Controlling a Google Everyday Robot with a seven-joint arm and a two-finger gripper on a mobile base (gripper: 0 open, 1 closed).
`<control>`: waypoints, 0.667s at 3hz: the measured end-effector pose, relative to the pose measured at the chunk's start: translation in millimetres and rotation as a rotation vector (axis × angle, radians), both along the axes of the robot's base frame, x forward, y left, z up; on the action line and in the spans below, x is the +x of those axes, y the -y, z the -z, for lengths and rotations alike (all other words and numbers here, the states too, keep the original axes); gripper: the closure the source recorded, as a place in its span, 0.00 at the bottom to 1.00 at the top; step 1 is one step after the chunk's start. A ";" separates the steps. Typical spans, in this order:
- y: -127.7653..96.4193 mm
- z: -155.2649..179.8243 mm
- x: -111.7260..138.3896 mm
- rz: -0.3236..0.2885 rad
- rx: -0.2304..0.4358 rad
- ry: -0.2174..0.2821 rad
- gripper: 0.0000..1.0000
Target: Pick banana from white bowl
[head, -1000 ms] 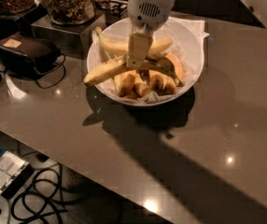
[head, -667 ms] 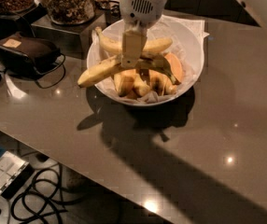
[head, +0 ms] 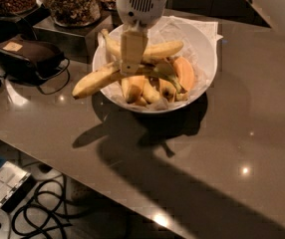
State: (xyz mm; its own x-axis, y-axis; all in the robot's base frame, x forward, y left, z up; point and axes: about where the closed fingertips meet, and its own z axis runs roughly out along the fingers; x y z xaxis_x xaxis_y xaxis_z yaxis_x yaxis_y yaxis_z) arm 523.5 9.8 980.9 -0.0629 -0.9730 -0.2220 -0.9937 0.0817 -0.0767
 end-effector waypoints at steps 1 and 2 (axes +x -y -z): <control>-13.1 -3.3 -0.1 -0.022 0.029 0.028 1.00; -37.0 -14.2 -22.1 -0.109 0.057 0.045 1.00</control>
Offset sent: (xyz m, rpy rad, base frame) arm -0.0647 0.0546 0.0270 0.0493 -0.0189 0.2294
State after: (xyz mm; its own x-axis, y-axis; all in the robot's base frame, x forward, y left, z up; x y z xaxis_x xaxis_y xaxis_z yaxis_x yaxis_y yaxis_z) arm 501.4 46.8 995.1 0.0533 -0.9594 -0.2771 -0.9926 -0.0206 -0.1196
